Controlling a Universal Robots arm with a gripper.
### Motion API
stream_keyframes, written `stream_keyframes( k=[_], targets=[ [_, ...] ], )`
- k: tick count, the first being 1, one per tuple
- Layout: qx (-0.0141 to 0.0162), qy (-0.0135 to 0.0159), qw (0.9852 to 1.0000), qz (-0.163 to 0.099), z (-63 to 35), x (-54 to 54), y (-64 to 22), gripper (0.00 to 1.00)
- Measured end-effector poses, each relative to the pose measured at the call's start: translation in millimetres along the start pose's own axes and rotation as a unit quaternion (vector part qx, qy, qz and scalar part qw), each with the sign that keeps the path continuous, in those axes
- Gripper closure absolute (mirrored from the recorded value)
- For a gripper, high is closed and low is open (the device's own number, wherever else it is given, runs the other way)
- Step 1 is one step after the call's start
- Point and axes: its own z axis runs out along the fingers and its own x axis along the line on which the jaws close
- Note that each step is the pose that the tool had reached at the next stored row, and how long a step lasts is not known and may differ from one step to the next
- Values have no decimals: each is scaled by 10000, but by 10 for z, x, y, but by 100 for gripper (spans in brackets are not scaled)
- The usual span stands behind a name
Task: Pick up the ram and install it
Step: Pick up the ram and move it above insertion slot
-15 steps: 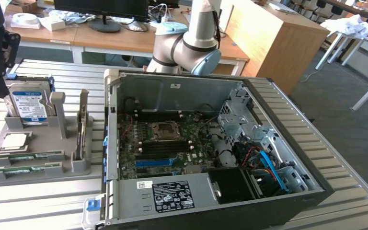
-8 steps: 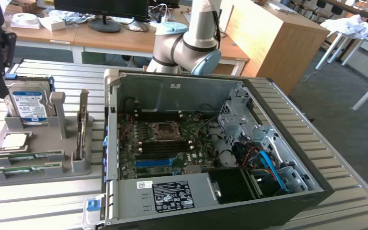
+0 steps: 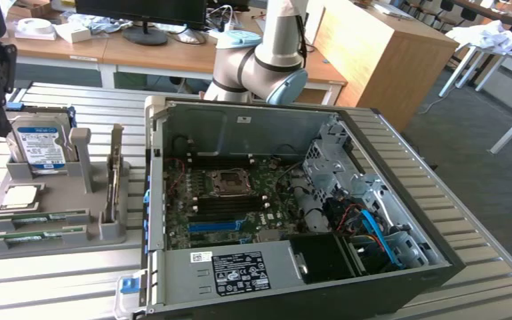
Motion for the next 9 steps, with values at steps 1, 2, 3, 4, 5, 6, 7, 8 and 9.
stream_keyframes(
  k=[1,2,3,4,5,6,7,8,9],
  targets=[
    [0,1,10000,-19,0,0,0,90],
    [-1,1,10000,-25,0,-1,0,90],
    [-1,1,10000,-26,0,-1,0,90],
    [0,2,10000,-26,1,-1,1,90],
    [-1,1,10000,-26,1,-1,0,90],
    [-1,1,10000,-28,1,-1,0,90],
    [-1,1,10000,-36,1,-1,0,90],
    [-1,2,10000,-51,1,-1,0,90],
    [-1,2,10000,-66,1,-1,0,90]
  ],
)
